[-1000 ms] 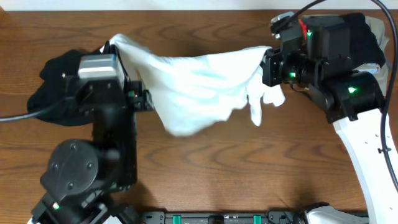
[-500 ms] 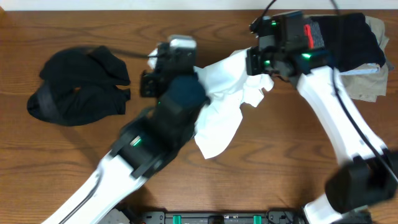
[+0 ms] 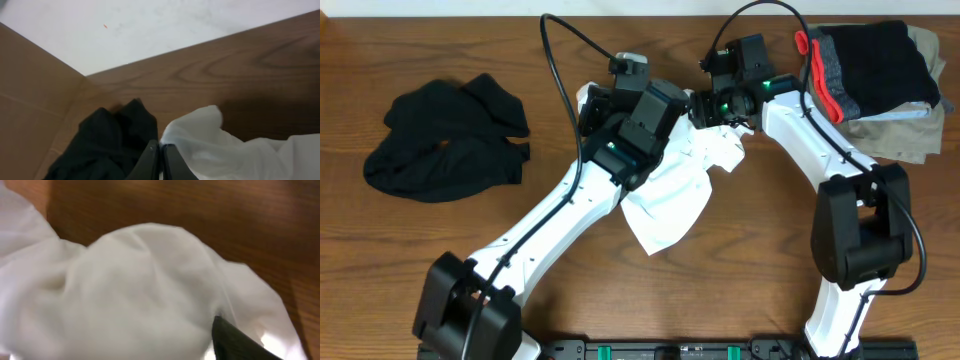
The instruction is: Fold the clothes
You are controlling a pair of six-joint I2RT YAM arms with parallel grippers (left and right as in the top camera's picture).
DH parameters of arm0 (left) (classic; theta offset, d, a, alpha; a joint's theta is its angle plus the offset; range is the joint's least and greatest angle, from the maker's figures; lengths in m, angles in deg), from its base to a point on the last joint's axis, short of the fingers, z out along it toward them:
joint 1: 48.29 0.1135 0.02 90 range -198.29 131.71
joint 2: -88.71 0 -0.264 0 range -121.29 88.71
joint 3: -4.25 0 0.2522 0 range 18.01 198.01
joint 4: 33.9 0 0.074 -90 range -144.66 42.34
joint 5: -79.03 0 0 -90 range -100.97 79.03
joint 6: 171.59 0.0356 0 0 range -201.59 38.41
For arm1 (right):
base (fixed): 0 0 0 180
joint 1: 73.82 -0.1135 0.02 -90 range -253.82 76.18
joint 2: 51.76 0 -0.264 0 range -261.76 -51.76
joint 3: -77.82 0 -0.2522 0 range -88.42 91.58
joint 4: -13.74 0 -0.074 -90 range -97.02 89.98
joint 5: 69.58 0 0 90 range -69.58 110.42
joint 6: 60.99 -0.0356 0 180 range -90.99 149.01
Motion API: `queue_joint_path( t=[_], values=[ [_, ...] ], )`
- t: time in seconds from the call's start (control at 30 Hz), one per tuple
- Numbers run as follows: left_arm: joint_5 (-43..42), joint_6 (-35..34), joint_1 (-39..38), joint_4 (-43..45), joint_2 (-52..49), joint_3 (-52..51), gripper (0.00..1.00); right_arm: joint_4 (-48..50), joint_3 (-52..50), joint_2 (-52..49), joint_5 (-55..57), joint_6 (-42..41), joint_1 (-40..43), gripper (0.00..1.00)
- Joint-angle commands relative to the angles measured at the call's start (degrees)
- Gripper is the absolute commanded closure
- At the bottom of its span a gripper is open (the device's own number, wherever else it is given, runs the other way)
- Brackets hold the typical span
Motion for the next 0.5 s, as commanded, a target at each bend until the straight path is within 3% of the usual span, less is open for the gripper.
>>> queue_joint_path(
  t=[0.0, 0.13, 0.23, 0.47],
  values=[
    [-1.1, -2.4, 1.7, 0.7, 1.2, 0.7, 0.94, -1.5, 0.6, 5.1, -0.9, 0.2, 0.5, 0.27],
    [-3.1, -3.0, 3.9, 1.0, 2.2, 0.7, 0.94, -6.2, 0.6, 10.8, -0.9, 0.9, 0.5, 0.15],
    [-7.8, -4.7, 6.0, 1.0, 2.9, 0.7, 0.94, -10.2, 0.6, 13.9, -0.9, 1.2, 0.2, 0.13],
    [-19.1, -8.3, 12.7, 1.0, 3.2, 0.7, 0.94, -24.0, 0.2, 16.0, -0.9, 4.3, -4.6, 0.2]
  ],
)
